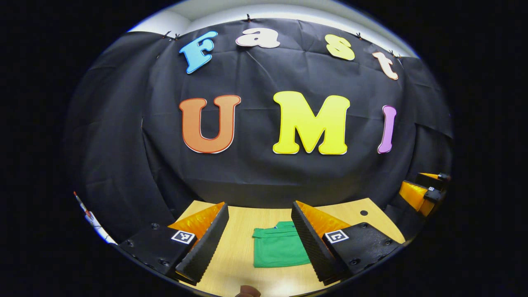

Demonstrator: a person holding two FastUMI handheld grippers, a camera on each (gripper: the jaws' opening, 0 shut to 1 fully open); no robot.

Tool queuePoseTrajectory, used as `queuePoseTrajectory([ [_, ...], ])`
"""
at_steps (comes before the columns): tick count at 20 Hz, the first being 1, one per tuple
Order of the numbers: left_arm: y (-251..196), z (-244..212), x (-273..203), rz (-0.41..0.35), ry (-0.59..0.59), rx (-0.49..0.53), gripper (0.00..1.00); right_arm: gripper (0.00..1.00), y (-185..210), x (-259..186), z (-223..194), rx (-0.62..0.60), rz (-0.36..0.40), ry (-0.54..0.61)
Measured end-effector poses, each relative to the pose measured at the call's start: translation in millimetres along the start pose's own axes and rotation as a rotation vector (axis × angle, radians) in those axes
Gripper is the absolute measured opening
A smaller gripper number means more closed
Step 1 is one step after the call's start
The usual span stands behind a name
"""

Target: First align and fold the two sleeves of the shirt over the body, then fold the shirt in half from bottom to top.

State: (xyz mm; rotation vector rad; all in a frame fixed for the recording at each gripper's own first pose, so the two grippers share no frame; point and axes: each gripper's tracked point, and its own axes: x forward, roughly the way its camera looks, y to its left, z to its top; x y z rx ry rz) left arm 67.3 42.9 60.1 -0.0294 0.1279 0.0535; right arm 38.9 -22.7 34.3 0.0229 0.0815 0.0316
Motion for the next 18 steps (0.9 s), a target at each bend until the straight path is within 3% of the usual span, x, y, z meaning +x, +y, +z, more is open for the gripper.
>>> queuePoseTrajectory([
  [3, 7.4, 3.3, -30.7, 0.035, -0.037, 0.022, 0.98, 0.98, 1.0, -37.6, 0.1, 0.042, -0.009, -0.009],
  [8, 5.0, -3.7, -65.3, 0.016, -0.054, -0.018, 0.98, 0.98, 4.3, -76.6, -7.4, 0.036, -0.032, -0.036],
  [18, 24.6, -17.3, -79.2, 0.054, -0.064, -0.068, 0.98, 0.98, 60.5, -82.4, -26.5, -0.015, 0.094, 0.004],
])
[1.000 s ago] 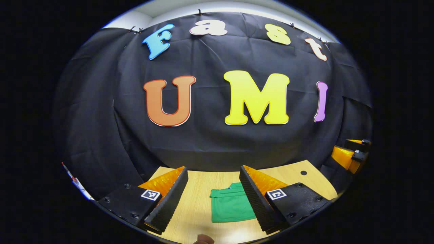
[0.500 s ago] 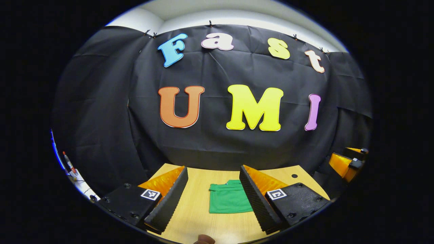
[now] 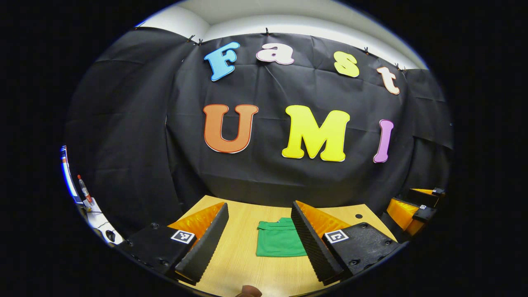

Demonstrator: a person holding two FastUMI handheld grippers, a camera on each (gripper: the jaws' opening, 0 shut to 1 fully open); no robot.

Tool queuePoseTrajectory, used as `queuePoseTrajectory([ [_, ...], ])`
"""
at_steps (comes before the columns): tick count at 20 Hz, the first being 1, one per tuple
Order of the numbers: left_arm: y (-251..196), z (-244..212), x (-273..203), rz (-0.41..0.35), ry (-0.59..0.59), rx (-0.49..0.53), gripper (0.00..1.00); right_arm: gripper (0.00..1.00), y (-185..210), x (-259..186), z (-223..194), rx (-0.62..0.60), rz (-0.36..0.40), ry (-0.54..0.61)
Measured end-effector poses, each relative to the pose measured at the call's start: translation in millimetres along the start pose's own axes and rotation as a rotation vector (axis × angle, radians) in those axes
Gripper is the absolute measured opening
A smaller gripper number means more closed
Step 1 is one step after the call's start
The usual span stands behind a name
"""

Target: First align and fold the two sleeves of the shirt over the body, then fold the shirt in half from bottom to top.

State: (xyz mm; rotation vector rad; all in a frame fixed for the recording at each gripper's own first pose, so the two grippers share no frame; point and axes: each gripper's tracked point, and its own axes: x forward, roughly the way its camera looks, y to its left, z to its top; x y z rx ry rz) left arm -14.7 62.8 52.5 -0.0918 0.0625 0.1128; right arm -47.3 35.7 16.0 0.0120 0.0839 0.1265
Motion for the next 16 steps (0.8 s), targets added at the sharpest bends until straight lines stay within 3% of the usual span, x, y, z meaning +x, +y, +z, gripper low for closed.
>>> queuePoseTrajectory([
  [8, -2.7, -1.0, -0.9, -0.032, -0.003, 0.008, 0.98, 0.98, 30.1, 4.8, -4.4, -0.042, 0.057, 0.017],
  [16, -3.7, -4.0, -2.7, -0.062, 0.003, 0.035, 0.98, 0.98, 35.2, 3.0, -11.1, -0.035, 0.039, 0.041],
])
